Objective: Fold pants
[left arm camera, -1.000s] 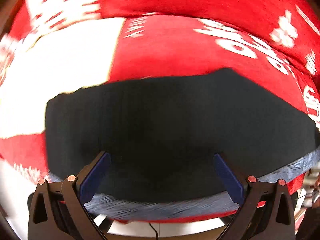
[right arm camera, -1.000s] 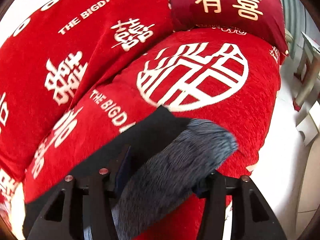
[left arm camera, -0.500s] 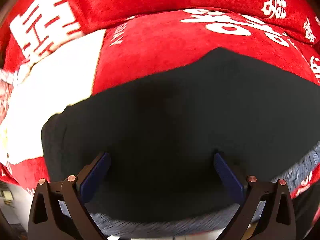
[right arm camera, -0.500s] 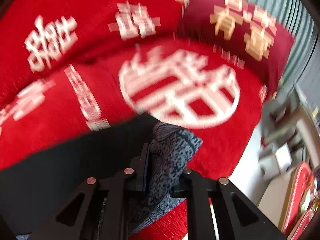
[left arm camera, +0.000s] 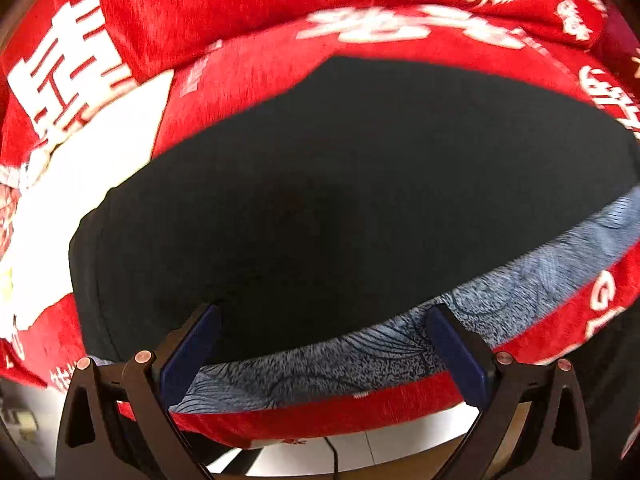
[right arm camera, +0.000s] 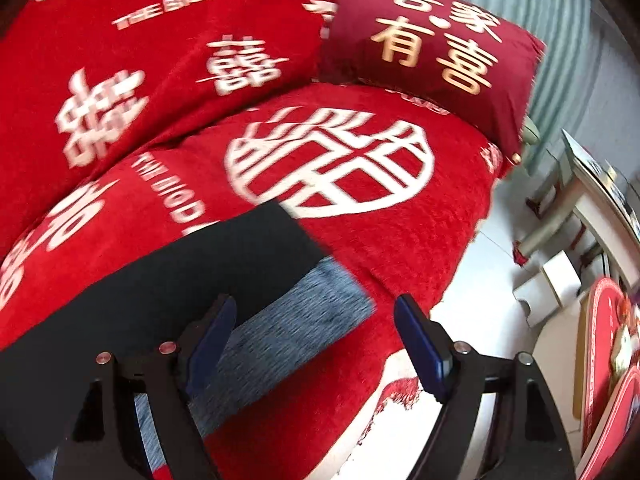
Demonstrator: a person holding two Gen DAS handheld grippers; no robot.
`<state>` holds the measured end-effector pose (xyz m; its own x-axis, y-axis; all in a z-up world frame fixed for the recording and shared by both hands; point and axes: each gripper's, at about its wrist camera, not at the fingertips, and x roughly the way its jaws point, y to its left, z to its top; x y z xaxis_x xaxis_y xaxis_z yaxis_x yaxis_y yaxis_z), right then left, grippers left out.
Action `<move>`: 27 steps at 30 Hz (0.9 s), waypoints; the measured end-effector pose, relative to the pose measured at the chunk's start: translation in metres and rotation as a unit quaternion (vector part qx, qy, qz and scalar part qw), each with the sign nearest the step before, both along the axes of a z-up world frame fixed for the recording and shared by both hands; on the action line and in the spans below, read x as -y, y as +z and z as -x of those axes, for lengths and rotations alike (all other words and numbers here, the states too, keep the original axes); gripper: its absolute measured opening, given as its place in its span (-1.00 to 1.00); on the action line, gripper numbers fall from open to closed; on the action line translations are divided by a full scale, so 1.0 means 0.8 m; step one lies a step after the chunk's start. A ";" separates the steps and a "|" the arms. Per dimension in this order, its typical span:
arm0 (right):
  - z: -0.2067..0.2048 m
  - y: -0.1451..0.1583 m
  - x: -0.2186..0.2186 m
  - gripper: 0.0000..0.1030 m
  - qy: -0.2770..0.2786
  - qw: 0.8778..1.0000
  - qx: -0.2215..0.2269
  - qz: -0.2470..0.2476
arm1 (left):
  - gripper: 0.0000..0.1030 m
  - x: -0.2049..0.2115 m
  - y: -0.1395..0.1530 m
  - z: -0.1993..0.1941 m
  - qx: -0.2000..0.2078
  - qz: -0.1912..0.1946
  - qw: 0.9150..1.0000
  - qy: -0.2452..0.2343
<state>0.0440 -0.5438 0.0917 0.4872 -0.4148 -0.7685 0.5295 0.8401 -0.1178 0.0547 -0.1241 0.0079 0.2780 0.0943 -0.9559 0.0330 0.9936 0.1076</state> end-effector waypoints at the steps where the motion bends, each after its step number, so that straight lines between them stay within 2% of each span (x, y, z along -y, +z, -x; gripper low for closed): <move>1: 0.001 0.000 -0.011 0.63 0.013 1.000 -0.002 0.004 | 1.00 -0.007 0.000 -0.001 -0.001 0.015 1.000 0.008; 2: 0.002 -0.001 -0.021 0.63 0.026 1.000 -0.003 0.006 | 1.00 -0.014 0.002 0.001 0.002 0.021 1.000 0.013; 7: 0.007 -0.012 -0.049 0.63 0.069 0.997 -0.018 0.016 | 1.00 -0.049 -0.007 0.032 -0.012 -0.024 0.999 0.032; 11: 0.021 -0.015 -0.029 0.63 0.050 0.999 -0.017 -0.003 | 1.00 -0.113 -0.017 0.055 -0.043 0.036 0.993 0.104; 13: 0.028 -0.010 -0.024 0.63 0.060 0.998 -0.001 -0.023 | 1.00 -0.150 -0.027 0.067 -0.071 0.084 0.981 0.158; 14: 0.029 -0.007 -0.028 0.63 0.069 0.997 0.004 -0.029 | 1.00 -0.165 -0.031 0.074 -0.085 0.093 0.974 0.186; 16: 0.032 -0.004 -0.054 0.63 0.097 0.995 0.009 -0.037 | 1.00 -0.182 -0.029 0.087 -0.087 0.091 0.968 0.218; 18: 0.031 -0.006 -0.098 0.63 0.144 0.988 0.005 -0.048 | 1.00 -0.183 -0.015 0.094 -0.071 0.107 0.966 0.226; 19: 0.029 -0.010 -0.139 0.63 0.185 0.981 -0.004 -0.049 | 1.00 -0.177 -0.006 0.095 -0.060 0.114 0.967 0.220; 21: 0.028 -0.015 -0.204 0.63 0.253 0.966 -0.020 -0.039 | 1.00 -0.149 0.023 0.094 -0.027 0.113 0.975 0.188; 23: 0.033 -0.025 -0.287 0.63 0.336 0.941 -0.034 -0.011 | 1.00 -0.115 0.044 0.079 0.002 0.096 0.985 0.146; 25: 0.036 -0.034 -0.343 0.63 0.375 0.926 -0.043 0.020 | 1.00 -0.075 0.052 0.063 0.021 0.059 0.993 0.100; 27: 0.034 -0.048 -0.382 0.63 0.398 0.915 -0.056 0.023 | 1.00 -0.052 0.041 0.038 0.018 0.027 0.996 0.081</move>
